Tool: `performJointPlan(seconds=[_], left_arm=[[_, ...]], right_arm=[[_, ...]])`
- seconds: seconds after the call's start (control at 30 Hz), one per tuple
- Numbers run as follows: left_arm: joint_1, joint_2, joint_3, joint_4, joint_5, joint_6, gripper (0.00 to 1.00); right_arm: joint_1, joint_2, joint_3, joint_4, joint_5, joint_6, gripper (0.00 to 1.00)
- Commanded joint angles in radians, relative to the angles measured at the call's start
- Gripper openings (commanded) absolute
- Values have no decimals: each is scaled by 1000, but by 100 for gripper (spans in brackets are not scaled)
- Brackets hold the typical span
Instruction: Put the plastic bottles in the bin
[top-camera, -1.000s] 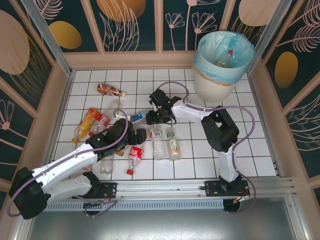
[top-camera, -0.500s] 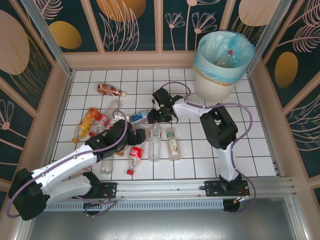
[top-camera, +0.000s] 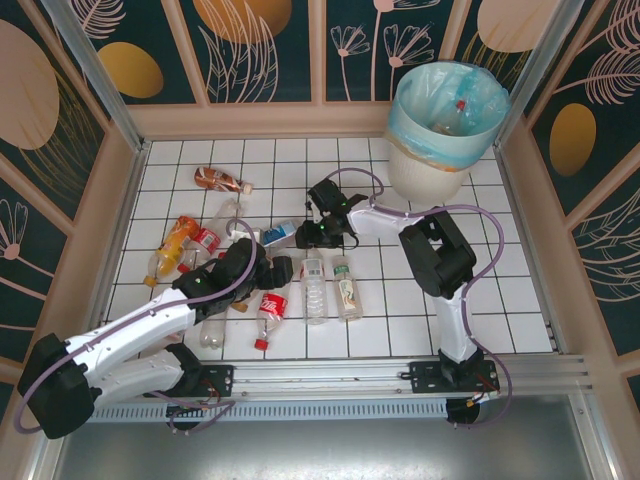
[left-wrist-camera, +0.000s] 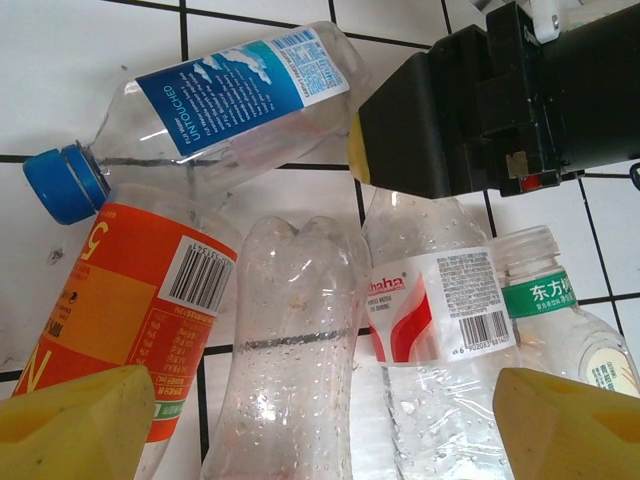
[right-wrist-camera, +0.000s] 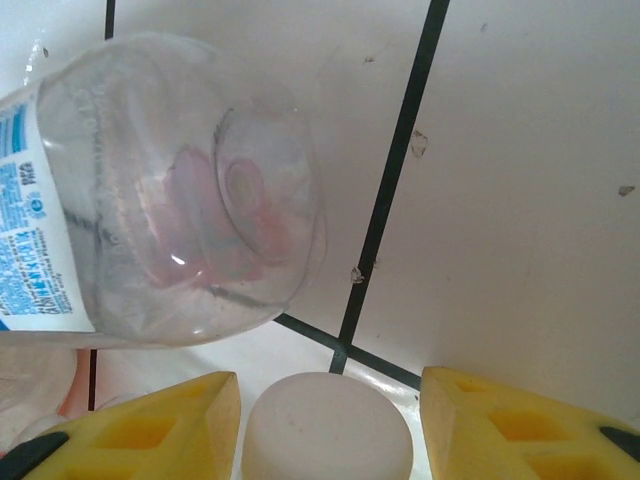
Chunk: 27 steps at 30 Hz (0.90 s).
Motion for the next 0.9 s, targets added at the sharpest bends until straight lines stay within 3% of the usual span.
performJointPlan(seconds=[0.0,0.47,0.77,0.87], left_arm=[[-2,5,-1,18,-14,0,88],[-1,18,92,-19,-51,43,88],[-2,-12,163,-39,-103,72,88],[-2,-29,198,-43,-132,90,87]], right_arm=[[-10,-2,-14,24,-18,17,48],[-30,-139,-63,42,65,10,27],[-32,-342,-141,170,79,12,15],[-30,-421,-149,206,105,-2,4]])
